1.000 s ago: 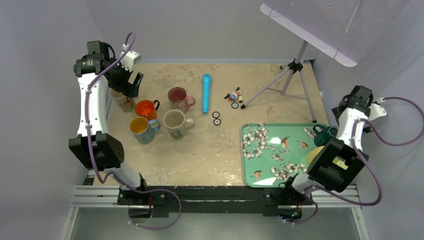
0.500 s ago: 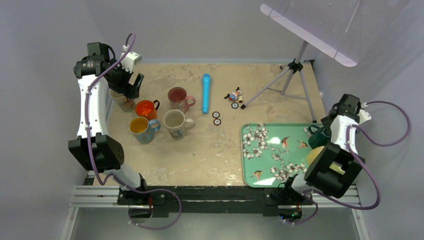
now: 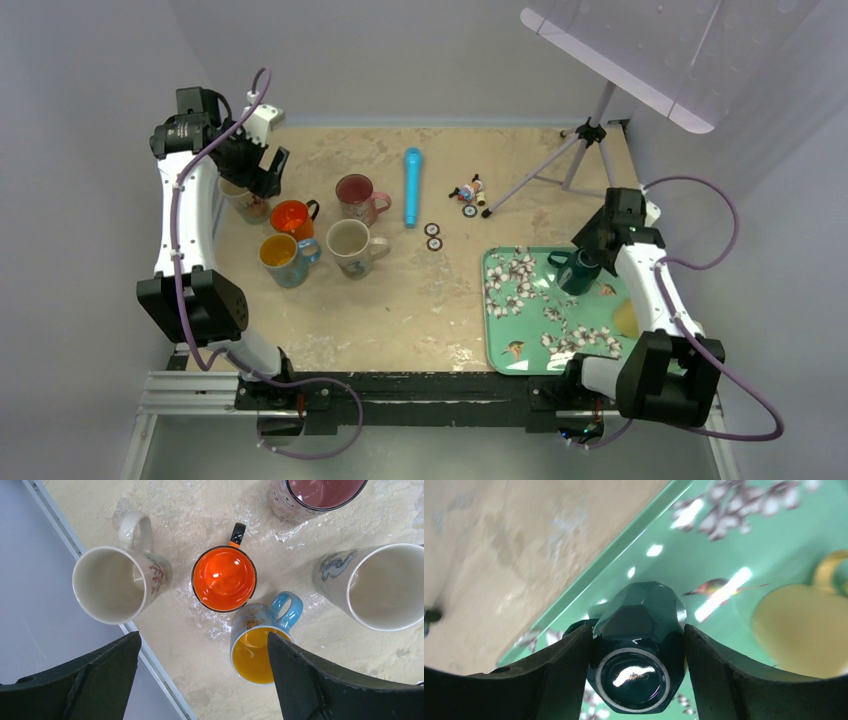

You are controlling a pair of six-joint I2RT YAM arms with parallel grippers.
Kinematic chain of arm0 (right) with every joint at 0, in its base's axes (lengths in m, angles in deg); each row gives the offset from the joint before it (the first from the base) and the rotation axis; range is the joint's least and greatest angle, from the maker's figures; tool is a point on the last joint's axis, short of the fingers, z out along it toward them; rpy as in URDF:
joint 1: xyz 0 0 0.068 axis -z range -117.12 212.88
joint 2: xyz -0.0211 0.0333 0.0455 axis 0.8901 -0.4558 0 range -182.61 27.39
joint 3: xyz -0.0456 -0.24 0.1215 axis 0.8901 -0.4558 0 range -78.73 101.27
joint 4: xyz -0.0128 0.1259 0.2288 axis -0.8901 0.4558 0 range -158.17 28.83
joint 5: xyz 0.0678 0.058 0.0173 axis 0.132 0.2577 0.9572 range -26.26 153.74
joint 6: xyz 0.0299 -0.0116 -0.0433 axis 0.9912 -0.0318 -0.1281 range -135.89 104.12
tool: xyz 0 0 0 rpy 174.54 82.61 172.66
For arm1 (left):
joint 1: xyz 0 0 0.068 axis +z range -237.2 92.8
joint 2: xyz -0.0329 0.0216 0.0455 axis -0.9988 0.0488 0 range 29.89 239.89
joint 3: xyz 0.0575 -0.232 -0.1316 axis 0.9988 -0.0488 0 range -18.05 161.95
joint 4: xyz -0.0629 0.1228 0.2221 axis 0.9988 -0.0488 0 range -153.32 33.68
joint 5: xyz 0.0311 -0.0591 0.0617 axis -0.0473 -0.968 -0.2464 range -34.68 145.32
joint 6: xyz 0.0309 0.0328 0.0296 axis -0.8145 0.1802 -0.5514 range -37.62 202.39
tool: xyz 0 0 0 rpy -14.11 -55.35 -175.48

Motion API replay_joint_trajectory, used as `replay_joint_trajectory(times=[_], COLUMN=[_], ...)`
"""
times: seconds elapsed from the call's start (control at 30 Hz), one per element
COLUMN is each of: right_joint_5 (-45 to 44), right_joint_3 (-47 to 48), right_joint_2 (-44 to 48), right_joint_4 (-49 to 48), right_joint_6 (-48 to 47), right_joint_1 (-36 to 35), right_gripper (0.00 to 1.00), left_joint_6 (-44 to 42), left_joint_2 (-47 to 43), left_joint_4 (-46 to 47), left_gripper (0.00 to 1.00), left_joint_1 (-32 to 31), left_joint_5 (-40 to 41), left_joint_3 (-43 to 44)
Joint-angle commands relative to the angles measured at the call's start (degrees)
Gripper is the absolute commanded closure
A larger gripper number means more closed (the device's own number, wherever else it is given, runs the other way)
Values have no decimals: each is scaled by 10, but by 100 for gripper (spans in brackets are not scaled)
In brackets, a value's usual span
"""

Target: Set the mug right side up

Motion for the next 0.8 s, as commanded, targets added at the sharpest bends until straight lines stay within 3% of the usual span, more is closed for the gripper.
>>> replay_joint_trajectory(times=[0.0, 0.17, 0.3, 0.4, 0.5, 0.57, 0.77], right_joint_5=[109, 81, 20, -8, 32, 49, -4], right_joint_3=[-27, 56, 160, 206, 184, 176, 149], right_joint_2=[12, 28, -1, -26, -25, -25, -55], right_joint_4=[51, 133, 192, 167, 83, 76, 151], right_joint_6=[20, -24, -67, -129, -344, -476, -678], right_joint_1=[-49, -98, -172, -261, -374, -426, -442], right_gripper=[26, 3, 2, 2, 5, 5, 4], left_joint_6=[-2, -6, -1, 2, 2, -3, -25], left_joint_2=[-25, -24, -21, -21, -23, -27, -47], left_joint_4=[19, 17, 17, 16, 13, 9, 13], left_gripper=[0, 0, 0, 0, 0, 0, 0], left_joint_1=[-2, -2, -2, -3, -2, -3, -2], left_joint_5=[-23, -24, -32, -41, -48, -48, -34], left_joint_3=[-13, -20, -18, -17, -15, -18, -42])
